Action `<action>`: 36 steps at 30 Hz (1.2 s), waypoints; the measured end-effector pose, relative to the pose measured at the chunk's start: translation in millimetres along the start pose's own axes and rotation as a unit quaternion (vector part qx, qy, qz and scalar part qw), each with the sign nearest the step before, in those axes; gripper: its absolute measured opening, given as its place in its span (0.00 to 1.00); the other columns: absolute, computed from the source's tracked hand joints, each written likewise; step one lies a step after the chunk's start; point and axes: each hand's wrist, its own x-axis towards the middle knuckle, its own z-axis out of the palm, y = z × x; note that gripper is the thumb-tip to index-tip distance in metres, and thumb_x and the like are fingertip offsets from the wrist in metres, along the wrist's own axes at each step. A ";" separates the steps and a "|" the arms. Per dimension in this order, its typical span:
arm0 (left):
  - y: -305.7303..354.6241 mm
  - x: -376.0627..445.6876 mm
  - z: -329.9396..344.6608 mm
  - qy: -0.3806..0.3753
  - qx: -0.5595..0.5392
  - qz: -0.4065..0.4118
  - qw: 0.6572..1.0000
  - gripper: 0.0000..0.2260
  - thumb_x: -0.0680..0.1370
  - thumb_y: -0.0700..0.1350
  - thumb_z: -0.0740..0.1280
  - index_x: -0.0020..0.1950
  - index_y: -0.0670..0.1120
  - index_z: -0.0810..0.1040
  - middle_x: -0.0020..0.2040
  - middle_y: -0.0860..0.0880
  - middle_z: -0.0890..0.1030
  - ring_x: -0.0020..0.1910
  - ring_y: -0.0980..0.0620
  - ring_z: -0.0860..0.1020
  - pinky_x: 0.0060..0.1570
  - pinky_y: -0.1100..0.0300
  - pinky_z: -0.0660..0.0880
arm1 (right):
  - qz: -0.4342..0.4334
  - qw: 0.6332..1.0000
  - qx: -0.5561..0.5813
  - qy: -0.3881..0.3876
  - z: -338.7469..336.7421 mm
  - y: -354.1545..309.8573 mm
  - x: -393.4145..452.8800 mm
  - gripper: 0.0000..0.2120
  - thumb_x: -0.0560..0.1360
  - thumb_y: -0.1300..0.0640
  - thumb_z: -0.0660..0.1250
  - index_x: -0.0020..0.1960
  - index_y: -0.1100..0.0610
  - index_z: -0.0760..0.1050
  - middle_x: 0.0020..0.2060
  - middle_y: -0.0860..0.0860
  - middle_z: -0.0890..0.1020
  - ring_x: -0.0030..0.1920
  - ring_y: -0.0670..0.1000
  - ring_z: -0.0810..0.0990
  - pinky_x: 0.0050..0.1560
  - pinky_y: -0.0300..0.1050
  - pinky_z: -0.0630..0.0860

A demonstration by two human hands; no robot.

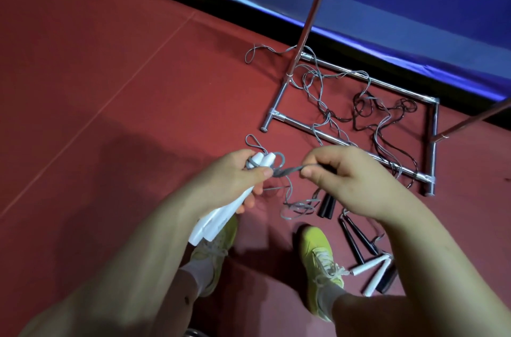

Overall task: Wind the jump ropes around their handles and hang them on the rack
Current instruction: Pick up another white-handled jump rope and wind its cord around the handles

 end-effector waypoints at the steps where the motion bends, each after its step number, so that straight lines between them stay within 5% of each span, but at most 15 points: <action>1: -0.7 -0.6 3.3 -0.024 0.019 -0.008 1.000 0.04 0.79 0.43 0.63 0.44 0.49 0.72 0.33 0.50 0.76 0.25 0.54 0.72 0.25 0.63 0.68 | -0.009 1.000 -0.008 0.010 -0.5 0.6 -0.3 0.11 0.76 0.57 0.66 0.36 0.50 0.74 0.25 0.43 0.70 0.29 0.42 0.67 0.31 0.35 0.64; 9: 0.9 -6.3 27.6 -0.122 0.123 -0.009 0.985 0.08 0.78 0.45 0.65 0.40 0.51 0.69 0.34 0.53 0.76 0.26 0.56 0.72 0.26 0.64 0.70 | 0.044 0.991 0.113 0.055 16.9 -0.5 14.4 0.10 0.69 0.62 0.74 0.40 0.51 0.75 0.29 0.47 0.78 0.31 0.48 0.76 0.37 0.48 0.75; 16: 4.0 -9.2 30.7 -0.103 0.072 0.020 0.992 0.08 0.77 0.44 0.66 0.40 0.50 0.71 0.30 0.53 0.76 0.25 0.54 0.71 0.27 0.62 0.69 | 0.134 0.959 0.245 0.050 29.1 3.7 27.5 0.13 0.68 0.64 0.74 0.34 0.57 0.71 0.27 0.54 0.75 0.28 0.49 0.69 0.29 0.41 0.64; 24: -0.2 -7.7 26.7 -0.071 0.029 0.010 0.997 0.05 0.76 0.44 0.67 0.41 0.47 0.74 0.28 0.52 0.77 0.24 0.54 0.72 0.29 0.59 0.70 | 0.268 0.896 0.353 -0.015 41.9 10.6 33.4 0.17 0.67 0.52 0.75 0.25 0.53 0.71 0.24 0.52 0.70 0.24 0.49 0.62 0.29 0.40 0.55; 28: 2.7 -6.9 13.8 -0.053 0.032 0.014 0.998 0.02 0.77 0.44 0.66 0.48 0.50 0.73 0.30 0.51 0.79 0.24 0.56 0.73 0.27 0.62 0.70 | 0.197 0.919 0.340 0.026 44.7 8.3 34.3 0.18 0.75 0.52 0.67 0.29 0.55 0.71 0.25 0.53 0.67 0.22 0.46 0.62 0.22 0.35 0.58; 32: 4.2 -3.6 2.9 0.003 -0.004 0.022 1.000 0.10 0.78 0.43 0.65 0.51 0.57 0.68 0.28 0.53 0.80 0.23 0.55 0.74 0.28 0.61 0.71 | 0.120 0.935 0.333 -0.007 42.4 2.1 30.6 0.20 0.78 0.43 0.60 0.39 0.59 0.75 0.28 0.55 0.71 0.27 0.49 0.66 0.26 0.36 0.63; 36: -0.4 -0.5 4.1 0.016 0.006 0.034 0.999 0.37 0.76 0.41 0.67 0.76 0.54 0.47 0.29 0.53 0.81 0.24 0.55 0.75 0.28 0.59 0.71 | 0.035 0.956 0.289 -0.049 47.7 0.4 28.1 0.18 0.79 0.48 0.59 0.33 0.55 0.73 0.31 0.63 0.76 0.30 0.52 0.67 0.28 0.39 0.63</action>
